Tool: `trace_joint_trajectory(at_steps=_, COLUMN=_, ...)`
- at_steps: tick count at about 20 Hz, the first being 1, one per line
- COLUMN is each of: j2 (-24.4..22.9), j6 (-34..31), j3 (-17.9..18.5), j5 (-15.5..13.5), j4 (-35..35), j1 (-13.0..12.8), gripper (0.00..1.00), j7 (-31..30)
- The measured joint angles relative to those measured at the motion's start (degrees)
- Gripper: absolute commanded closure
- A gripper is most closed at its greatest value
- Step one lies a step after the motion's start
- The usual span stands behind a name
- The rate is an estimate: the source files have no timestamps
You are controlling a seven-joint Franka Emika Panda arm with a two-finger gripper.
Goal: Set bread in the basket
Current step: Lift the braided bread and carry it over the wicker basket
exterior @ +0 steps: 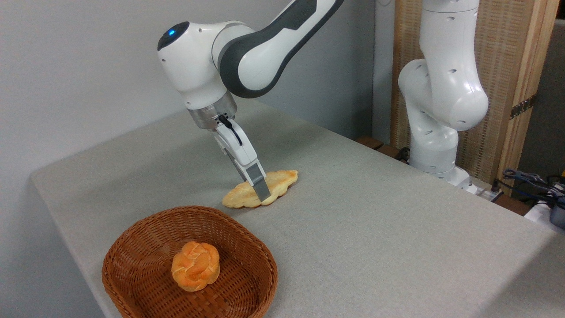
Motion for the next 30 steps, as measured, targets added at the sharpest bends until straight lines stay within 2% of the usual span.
trace_joint_trajectory(at_steps=13, j2=-0.2, j6=0.6, j3=0.1, j5=0.0, j4=0.6, j1=0.0, gripper=0.52, j7=0.0)
trace_joint_trajectory(at_steps=23, j2=-3.0, j6=1.0, j3=1.4, j5=0.0, j4=7.9, j1=0.3, gripper=0.52, j7=0.0)
trace_joint_trajectory(at_steps=27, j2=-2.9, j6=9.2, j3=5.2, j5=-0.9, j4=9.1, j1=0.5, gripper=0.51, j7=0.0)
trace_joint_trajectory(at_steps=30, j2=-2.4, j6=16.0, j3=7.5, j5=-1.2, j4=9.1, j1=0.6, gripper=0.44, j7=0.0)
